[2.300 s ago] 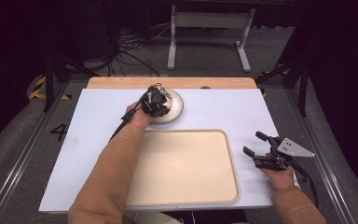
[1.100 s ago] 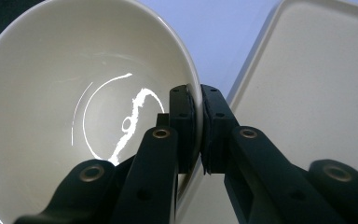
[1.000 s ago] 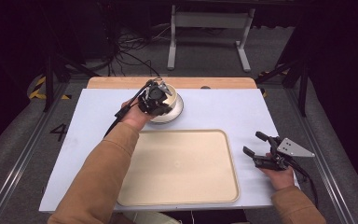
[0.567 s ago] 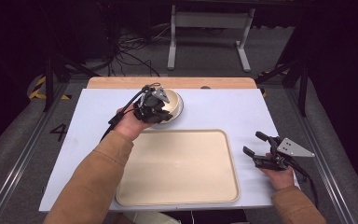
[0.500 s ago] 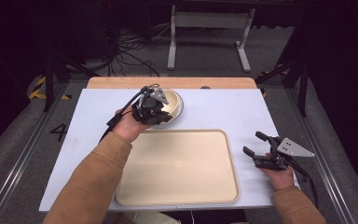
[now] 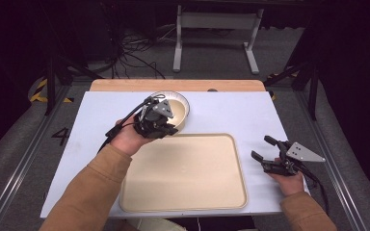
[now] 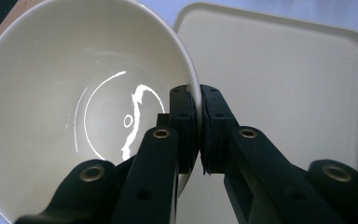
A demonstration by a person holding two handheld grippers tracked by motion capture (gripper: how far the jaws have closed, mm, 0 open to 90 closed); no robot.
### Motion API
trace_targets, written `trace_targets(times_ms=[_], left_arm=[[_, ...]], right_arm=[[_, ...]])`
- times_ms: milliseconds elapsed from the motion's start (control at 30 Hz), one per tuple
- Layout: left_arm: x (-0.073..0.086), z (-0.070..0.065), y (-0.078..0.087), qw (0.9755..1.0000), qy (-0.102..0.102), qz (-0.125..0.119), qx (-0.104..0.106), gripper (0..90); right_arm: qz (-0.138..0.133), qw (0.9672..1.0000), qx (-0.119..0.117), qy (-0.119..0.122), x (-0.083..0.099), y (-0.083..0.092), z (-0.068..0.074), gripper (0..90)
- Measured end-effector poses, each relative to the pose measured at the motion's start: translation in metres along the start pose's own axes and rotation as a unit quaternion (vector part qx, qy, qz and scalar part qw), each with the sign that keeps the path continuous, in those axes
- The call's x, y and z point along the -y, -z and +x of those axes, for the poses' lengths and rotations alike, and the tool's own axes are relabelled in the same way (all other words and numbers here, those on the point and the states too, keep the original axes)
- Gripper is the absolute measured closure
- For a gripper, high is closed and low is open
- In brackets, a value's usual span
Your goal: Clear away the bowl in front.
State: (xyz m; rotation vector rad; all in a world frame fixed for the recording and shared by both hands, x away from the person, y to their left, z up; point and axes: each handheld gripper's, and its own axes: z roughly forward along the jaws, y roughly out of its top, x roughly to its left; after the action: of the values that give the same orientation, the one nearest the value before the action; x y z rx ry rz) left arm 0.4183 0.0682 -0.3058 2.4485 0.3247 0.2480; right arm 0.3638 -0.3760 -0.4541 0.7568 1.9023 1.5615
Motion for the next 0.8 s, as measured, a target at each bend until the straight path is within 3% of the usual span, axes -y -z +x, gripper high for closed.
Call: trace_targets(times_ms=[400, 800], left_arm=[[-0.003, -0.025, 0.003, 0.9991, -0.039, 0.003, 0.013, 85.5], [-0.004, -0.047, -0.003, 0.9966, -0.073, 0.016, 0.034, 85.4]], right_arm=[[0.000, 1.0000, 0.002, -0.002, 0.000, 0.000, 0.000, 17.6], [0.001, 1.0000, 0.001, 0.000, 0.000, 0.000, 0.000, 17.6]])
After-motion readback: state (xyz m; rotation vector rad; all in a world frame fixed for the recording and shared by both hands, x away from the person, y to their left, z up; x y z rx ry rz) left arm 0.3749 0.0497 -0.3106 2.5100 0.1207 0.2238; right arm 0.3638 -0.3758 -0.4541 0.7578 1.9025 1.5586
